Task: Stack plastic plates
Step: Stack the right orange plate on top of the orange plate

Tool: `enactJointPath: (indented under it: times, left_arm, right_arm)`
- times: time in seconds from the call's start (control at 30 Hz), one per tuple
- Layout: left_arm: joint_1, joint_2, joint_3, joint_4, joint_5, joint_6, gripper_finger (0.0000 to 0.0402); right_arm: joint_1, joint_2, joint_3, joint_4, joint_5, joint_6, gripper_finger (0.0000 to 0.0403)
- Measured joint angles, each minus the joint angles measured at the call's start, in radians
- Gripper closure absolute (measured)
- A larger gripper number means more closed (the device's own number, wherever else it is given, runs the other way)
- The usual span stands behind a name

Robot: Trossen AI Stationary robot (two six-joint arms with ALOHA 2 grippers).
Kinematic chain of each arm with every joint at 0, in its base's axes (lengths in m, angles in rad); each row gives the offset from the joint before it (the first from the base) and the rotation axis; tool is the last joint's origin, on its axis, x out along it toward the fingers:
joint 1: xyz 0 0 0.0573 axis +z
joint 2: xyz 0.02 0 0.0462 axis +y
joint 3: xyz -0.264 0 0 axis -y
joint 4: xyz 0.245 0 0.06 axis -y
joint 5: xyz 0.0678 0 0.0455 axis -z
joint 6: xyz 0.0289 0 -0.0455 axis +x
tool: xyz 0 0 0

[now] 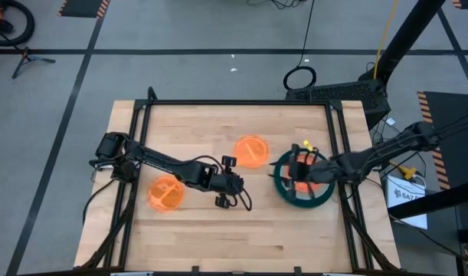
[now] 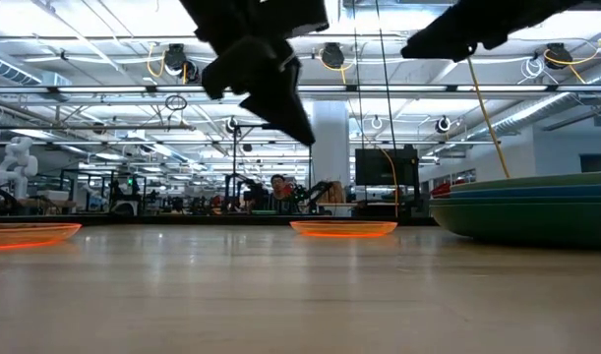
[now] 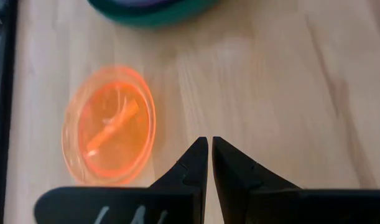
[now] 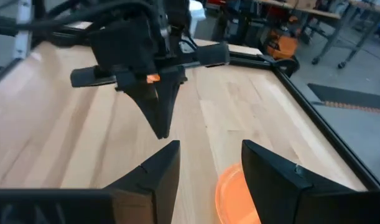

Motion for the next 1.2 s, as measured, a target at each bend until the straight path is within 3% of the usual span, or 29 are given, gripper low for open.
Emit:
enactJointPath:
  times: [0.27, 0.57, 0.9, 1.2]
  left_arm:
    - [-0.006, -0.121, -0.071, -0.077, -0.019, 0.002, 0.0371]
    - [-0.011, -0.405, -0.321, 0.121, -0.046, 0.018, 0.0371]
    - [-0.011, -0.679, -0.538, 0.313, -0.073, 0.066, 0.0371]
    - [-0.011, -0.879, -0.658, 0.336, -0.087, 0.07, 0.0371]
  right_arm:
    - [-0.011, 0.182, 0.108, -0.106, 0.066, 0.095, 0.0239]
    - [-0.073, 0.392, 0.278, -0.272, 0.061, 0.172, 0.0239]
    - [-0.183, 0.616, 0.512, -0.495, -0.097, 0.173, 0.0239]
    - [-0.261, 0.76, 0.562, -0.512, -0.208, 0.191, 0.0239]
